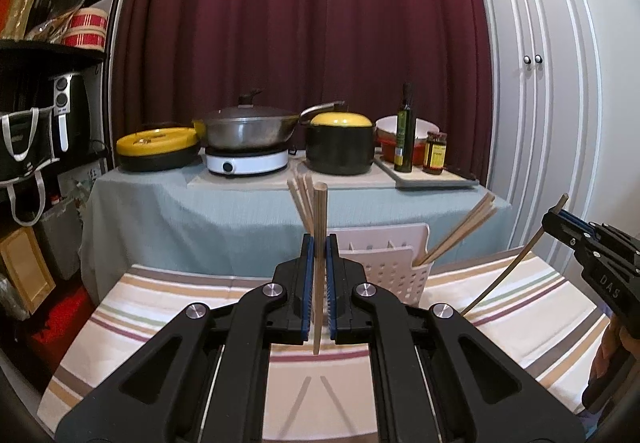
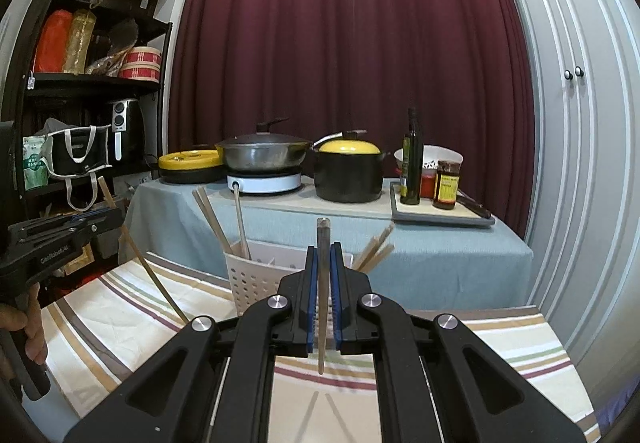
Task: Organize utensils
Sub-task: 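Lift both chopsticks upright and carry them over the white holder, then lower the chopsticks into the holder and open both tools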
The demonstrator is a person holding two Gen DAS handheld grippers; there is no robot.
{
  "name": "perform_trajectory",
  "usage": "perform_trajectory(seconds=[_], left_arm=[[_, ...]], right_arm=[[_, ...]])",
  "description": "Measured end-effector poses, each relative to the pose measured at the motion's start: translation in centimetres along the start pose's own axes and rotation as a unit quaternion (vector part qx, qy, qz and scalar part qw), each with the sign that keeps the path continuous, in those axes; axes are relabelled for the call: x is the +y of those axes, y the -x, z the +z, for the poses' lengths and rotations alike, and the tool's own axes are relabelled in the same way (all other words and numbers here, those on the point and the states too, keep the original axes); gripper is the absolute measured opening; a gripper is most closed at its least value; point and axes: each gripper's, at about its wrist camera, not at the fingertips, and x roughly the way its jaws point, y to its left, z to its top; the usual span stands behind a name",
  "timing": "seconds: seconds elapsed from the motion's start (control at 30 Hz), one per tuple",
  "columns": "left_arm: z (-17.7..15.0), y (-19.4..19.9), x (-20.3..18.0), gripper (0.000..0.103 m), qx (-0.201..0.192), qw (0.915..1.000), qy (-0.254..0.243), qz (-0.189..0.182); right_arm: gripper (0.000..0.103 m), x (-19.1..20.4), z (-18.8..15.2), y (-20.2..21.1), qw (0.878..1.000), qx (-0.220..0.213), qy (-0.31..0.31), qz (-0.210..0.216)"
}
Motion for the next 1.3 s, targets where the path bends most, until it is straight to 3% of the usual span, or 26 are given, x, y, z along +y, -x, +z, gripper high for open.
perform_trajectory(seconds=[0.7, 1.3], left_arm=[[8.4, -0.5, -0.8, 0.006, -0.081, 0.9961, 0.001, -0.034], [12.3, -5.6, -1.6, 0.006, -0.125, 0.9914, 0.004, -0.038]], right_arm=[[0.007, 0.0, 6.9, -0.5, 0.997, -0.08, 0.006, 0.017], [0.007, -0.1, 8.3, -4.4, 0.998, -0.066, 0.003, 0.018]])
